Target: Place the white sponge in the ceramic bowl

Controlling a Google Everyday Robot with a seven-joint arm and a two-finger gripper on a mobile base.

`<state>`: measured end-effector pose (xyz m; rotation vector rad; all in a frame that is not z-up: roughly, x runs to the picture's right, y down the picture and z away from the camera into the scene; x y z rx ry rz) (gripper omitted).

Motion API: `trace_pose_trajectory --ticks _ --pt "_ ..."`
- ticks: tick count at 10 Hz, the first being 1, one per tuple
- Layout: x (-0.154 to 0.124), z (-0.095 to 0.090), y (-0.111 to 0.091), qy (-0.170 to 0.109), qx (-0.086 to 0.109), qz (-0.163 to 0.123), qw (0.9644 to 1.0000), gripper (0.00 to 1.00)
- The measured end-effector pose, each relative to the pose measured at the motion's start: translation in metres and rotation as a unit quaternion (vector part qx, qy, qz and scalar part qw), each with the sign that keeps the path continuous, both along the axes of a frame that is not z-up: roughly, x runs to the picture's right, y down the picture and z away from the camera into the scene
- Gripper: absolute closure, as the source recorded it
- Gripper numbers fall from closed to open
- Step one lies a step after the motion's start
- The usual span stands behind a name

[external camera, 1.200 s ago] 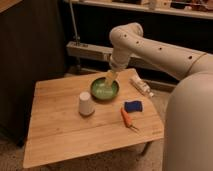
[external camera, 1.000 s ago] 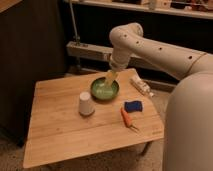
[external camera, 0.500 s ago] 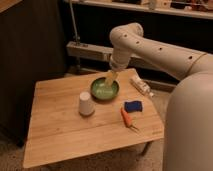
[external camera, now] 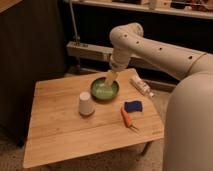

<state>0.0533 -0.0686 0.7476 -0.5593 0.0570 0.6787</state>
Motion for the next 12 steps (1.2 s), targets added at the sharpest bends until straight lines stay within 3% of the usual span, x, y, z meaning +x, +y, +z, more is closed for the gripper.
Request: trace_pose_trajectory --ticks 7,9,12 --pt "0.001 0.001 0.001 -0.006 0.000 0.001 1.0000 0.20" --pt "0.018 0.010 0.015 -0.046 0.004 0.032 0.9984 0.20" --pt "0.059 0.038 0.079 -0.051 -0.013 0.047 0.9975 0.20"
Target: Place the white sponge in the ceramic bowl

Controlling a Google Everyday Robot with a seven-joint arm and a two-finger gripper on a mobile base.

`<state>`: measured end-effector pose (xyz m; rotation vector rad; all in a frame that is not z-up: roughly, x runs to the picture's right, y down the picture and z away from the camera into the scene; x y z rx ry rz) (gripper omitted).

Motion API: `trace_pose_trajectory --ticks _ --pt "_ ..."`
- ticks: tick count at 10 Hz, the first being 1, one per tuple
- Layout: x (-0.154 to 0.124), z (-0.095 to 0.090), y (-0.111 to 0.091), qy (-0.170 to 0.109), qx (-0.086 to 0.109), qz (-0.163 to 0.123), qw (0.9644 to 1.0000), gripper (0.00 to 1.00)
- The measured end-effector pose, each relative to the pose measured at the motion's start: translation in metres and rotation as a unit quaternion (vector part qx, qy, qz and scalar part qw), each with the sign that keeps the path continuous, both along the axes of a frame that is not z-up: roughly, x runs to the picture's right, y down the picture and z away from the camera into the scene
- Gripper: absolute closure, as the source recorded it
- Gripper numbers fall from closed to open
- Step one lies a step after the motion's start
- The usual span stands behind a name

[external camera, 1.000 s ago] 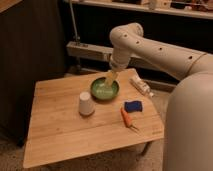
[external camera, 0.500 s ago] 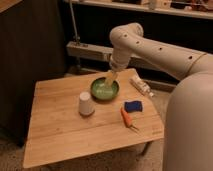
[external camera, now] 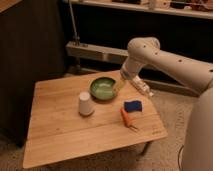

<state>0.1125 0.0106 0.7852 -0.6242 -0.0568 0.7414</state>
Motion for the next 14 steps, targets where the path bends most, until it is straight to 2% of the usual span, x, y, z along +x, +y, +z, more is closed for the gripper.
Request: trace_pose_trajectory --ticks 2,6,7,8,9,10,11,12,13,14 --pt "0.030 0.016 0.037 0.018 -0.008 0.003 0.9998 0.20" --pt "0.030 0.017 0.040 0.016 -0.007 0.002 0.9998 0.20" --pt "0.031 0.019 0.041 0.012 -0.002 -0.009 0.9999 0.20" --pt "0.033 0.025 0.043 0.000 0.008 -0.034 0.9994 0.20" --pt "0.042 0.037 0.047 -0.027 0.022 -0.072 0.9968 0.20" --pt "0.055 0.050 0.053 -0.052 0.032 -0.105 0.9925 0.20" --pt "0.059 0.059 0.056 -0.070 0.040 -0.126 0.9887 0.20" --pt "0.061 0.066 0.059 -0.088 0.047 -0.146 0.9843 0.20" --pt "0.064 0.070 0.061 -0.095 0.050 -0.155 0.9821 0.20" --pt "0.065 0.069 0.062 -0.091 0.048 -0.154 0.9828 0.20"
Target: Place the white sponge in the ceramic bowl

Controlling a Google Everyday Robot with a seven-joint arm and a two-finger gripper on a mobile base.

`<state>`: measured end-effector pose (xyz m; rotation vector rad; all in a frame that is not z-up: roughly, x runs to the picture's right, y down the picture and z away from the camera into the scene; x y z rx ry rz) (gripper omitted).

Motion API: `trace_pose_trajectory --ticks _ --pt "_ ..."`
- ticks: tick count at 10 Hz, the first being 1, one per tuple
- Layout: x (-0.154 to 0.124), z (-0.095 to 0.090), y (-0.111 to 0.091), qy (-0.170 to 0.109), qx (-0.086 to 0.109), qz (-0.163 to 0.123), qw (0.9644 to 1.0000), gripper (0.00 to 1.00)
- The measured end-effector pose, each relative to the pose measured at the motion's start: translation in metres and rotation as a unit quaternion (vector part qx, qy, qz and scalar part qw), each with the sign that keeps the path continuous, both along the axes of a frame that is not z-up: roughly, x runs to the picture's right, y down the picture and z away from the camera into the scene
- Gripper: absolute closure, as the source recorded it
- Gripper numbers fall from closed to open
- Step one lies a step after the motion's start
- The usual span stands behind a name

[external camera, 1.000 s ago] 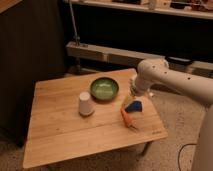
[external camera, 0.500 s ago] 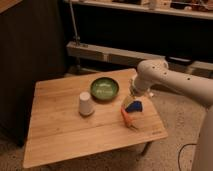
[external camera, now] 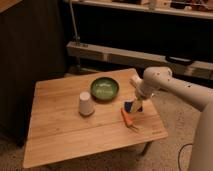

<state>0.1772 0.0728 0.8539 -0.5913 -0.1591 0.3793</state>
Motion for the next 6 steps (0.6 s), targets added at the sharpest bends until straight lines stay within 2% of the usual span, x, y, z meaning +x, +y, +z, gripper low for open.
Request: trace_pose_trajectory --ticks 2,3,6 --pt "-0.003 0.004 0.006 0.005 0.006 -0.010 0.9999 0.20" --pt "0.002 0.012 0.014 0.008 0.011 -0.017 0.9998 0.20" --pt "-0.002 0.045 0.039 -0.017 0.017 -0.045 0.9987 0.20"
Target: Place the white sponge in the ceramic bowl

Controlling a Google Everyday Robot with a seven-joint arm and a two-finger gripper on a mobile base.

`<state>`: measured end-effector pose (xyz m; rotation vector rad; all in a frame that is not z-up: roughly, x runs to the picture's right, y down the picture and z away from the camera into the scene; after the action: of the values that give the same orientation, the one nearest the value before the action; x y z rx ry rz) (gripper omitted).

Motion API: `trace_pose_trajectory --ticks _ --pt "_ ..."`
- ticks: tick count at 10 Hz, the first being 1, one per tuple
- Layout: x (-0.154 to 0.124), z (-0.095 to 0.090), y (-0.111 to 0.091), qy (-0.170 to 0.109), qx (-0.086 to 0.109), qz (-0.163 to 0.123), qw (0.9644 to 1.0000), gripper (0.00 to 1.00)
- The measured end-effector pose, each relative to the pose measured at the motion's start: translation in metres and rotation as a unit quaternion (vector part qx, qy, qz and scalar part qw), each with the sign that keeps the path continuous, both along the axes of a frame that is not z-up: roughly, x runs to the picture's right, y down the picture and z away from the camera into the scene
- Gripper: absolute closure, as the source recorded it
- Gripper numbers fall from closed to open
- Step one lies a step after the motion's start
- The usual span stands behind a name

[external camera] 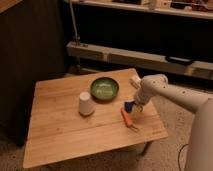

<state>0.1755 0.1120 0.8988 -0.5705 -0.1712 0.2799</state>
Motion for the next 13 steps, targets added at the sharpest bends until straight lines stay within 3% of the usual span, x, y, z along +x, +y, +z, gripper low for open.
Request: trace_pose_trajectory --ticks 5,8,10,13 --pt "-0.005 0.017 -0.010 -0.020 0.002 -0.013 0.9997 0.20" --pt "-0.001 0.028 -0.009 -0.027 -0.025 -0.009 0.9993 0.24" --pt "-0.003 0.033 -0.007 -0.036 -0.047 -0.003 0.9982 0.46" --pt "-0.005 0.030 -0.015 -0.042 -0.053 0.014 0.9976 0.78"
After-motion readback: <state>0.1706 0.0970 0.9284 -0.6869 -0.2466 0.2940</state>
